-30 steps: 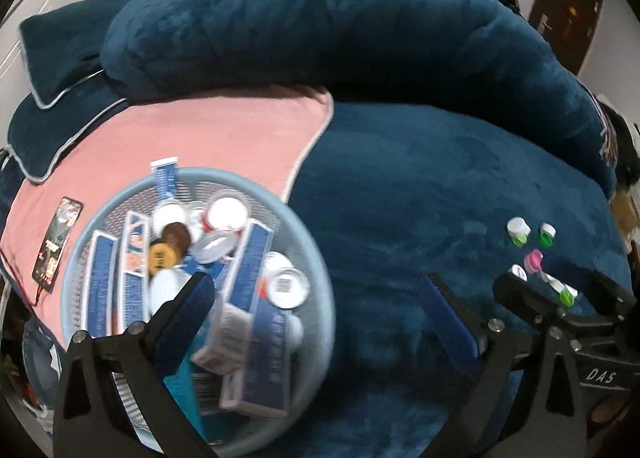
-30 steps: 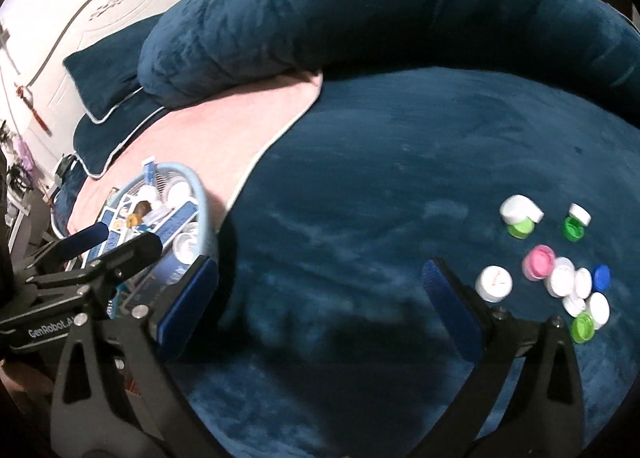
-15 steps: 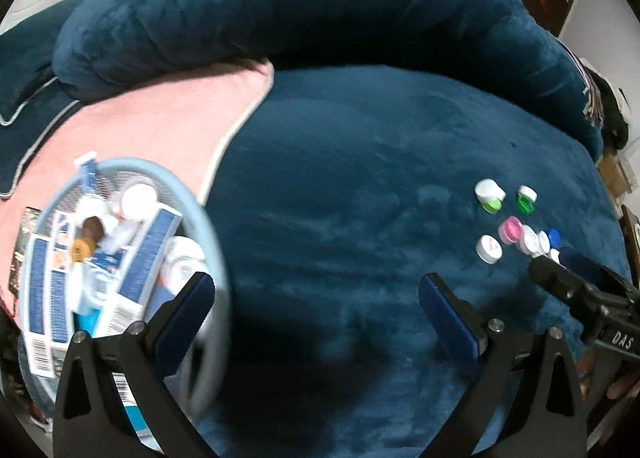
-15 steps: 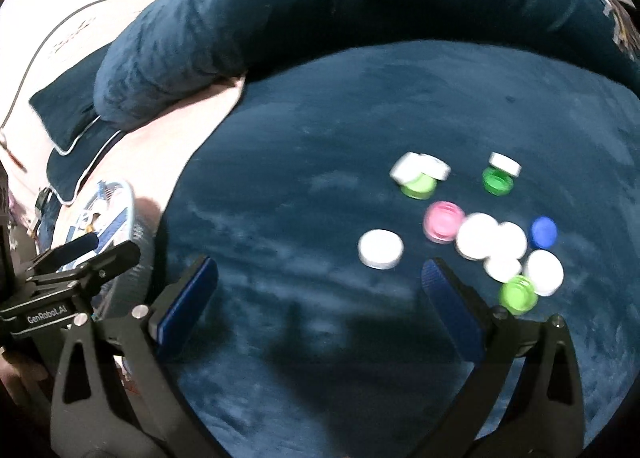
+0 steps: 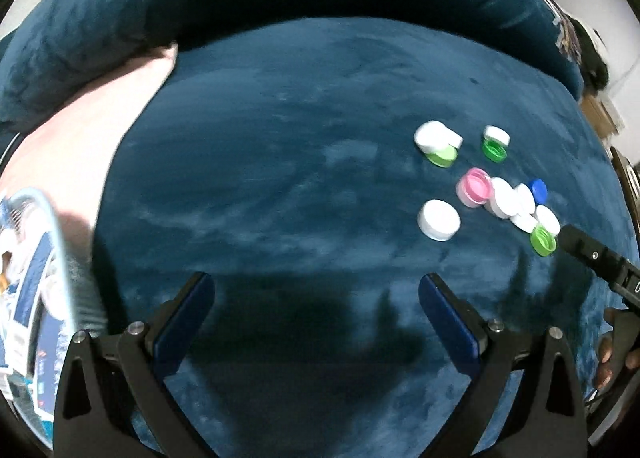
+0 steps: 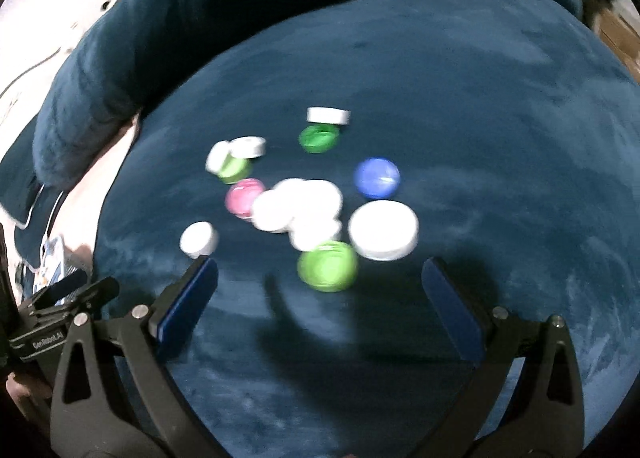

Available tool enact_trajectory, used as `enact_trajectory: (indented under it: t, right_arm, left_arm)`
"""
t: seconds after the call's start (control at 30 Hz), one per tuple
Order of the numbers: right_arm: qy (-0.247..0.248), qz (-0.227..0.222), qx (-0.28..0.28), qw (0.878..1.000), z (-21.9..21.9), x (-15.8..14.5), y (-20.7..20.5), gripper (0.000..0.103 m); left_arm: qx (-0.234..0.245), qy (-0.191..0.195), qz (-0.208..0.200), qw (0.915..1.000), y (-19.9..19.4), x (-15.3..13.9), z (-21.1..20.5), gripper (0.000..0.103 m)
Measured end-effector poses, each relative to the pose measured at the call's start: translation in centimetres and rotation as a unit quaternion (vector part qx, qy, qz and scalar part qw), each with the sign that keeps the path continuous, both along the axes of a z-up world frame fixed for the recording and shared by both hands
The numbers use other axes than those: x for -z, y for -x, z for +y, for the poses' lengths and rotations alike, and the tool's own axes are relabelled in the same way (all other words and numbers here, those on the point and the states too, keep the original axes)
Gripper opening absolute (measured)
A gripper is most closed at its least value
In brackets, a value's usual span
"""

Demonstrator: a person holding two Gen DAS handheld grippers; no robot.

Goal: Organize objects
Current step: 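Move both grippers back over the scattered caps, then grasp a white cap with the left gripper while the right grasps a green cap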

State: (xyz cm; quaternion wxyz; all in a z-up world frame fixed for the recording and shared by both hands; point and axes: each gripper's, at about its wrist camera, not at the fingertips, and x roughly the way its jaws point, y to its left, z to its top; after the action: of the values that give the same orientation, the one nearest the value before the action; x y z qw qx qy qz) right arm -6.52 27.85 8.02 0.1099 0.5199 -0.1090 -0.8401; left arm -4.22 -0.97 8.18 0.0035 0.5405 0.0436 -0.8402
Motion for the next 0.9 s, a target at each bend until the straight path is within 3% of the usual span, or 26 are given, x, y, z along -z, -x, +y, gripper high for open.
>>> enact_trajectory:
  t: [0.2,0.27,0.4,0.43,0.47,0.53,0.7,0.9]
  right_arm:
    - [0.002,0.002,-0.026,1.0,0.2,0.6,-0.5,0.1]
    - [0.007,-0.001,-0.049,0.999,-0.5,0.9,-0.5,0.088]
    - [-0.005,-0.002,-0.054,0.999,-1.2,1.7,0.3,0.08]
    - [-0.006,-0.003,-0.051,0.999,-1.2,1.9,0.5,0.073]
    - [-0.008,-0.003,-0.05,0.999,-1.2,2.0,0.7,0.054]
    - [-0.019,-0.005,-0.054,0.998,-1.4,2.2,0.9,0.031]
    - [0.0,0.001,-0.048,0.999,-0.7,1.3,0.1,0.031]
    - [0.013,0.016,-0.033,0.999,-0.6,0.2,0.0,0.031]
  left_arm:
    - [0.015,-0.003,-0.007,0.9999,0.9,1.2,1.5,0.102]
    - [0.013,-0.007,-0.005,0.9999,1.0,1.3,1.4,0.102]
    - [0.007,-0.014,-0.004,0.9999,1.1,1.6,1.1,0.102]
    - [0.007,-0.019,-0.001,0.9998,1.1,1.7,1.1,0.102]
    - [0.007,-0.022,0.001,0.9997,1.1,1.7,1.1,0.102]
    - [0.011,-0.029,0.008,0.9995,1.2,1.8,1.2,0.102]
    - [0.039,-0.044,0.02,0.998,1.7,1.7,2.6,0.102]
    - [0.083,-0.029,0.033,0.9957,3.2,2.0,5.9,0.101]
